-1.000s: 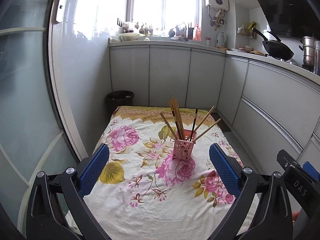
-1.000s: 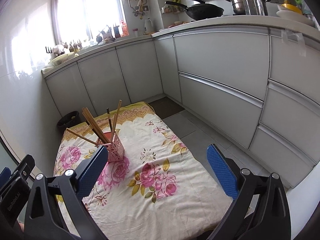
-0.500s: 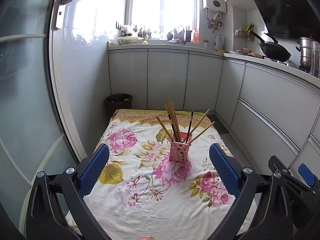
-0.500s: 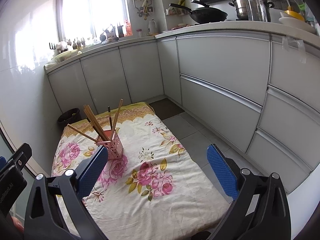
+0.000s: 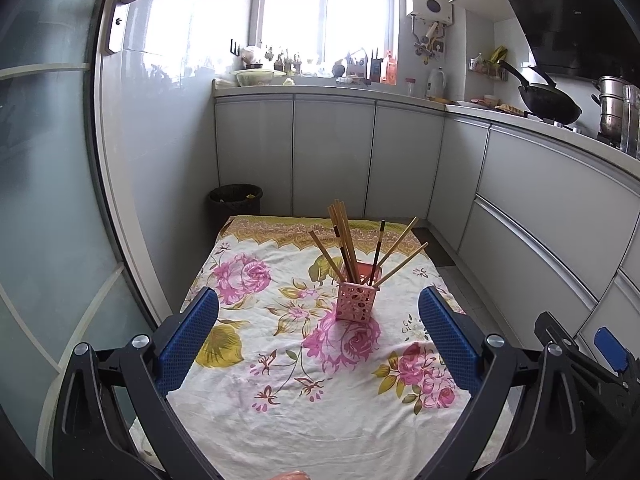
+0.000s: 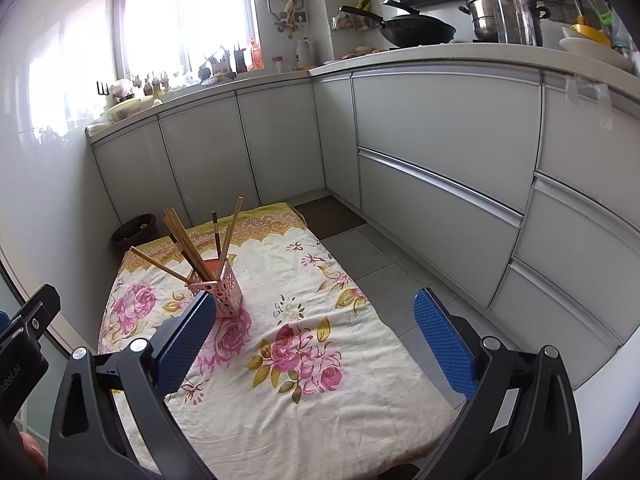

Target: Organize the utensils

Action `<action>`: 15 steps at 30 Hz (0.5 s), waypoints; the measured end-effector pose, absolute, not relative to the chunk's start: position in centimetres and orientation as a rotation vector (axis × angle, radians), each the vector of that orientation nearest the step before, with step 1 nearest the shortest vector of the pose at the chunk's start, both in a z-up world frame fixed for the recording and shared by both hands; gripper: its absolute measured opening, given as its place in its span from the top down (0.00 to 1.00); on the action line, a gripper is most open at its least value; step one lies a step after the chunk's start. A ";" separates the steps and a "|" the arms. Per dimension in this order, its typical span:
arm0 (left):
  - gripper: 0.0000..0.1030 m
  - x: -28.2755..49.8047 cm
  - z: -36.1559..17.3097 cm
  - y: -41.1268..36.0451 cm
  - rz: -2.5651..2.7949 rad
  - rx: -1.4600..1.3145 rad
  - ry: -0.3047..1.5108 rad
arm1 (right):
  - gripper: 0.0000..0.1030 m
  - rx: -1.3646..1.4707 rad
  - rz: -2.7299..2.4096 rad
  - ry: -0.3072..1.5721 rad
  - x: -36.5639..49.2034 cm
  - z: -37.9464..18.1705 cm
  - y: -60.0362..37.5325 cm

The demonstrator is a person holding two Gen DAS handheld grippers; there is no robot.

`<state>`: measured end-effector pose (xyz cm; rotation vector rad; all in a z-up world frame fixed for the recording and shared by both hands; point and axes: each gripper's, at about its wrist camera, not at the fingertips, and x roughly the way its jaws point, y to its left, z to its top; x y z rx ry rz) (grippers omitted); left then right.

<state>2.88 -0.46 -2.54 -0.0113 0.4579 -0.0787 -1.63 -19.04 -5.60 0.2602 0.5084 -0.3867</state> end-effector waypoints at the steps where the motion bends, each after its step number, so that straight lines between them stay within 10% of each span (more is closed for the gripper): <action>1: 0.07 2.9 -2.5 -0.4 -0.078 -0.012 0.456 | 0.07 0.260 -0.386 0.508 -1.6 -5.6 -19.1; 15: 0.07 2.8 -2.5 -0.5 -0.083 -0.016 0.459 | 0.07 0.267 -0.386 0.513 -1.6 -5.8 -19.2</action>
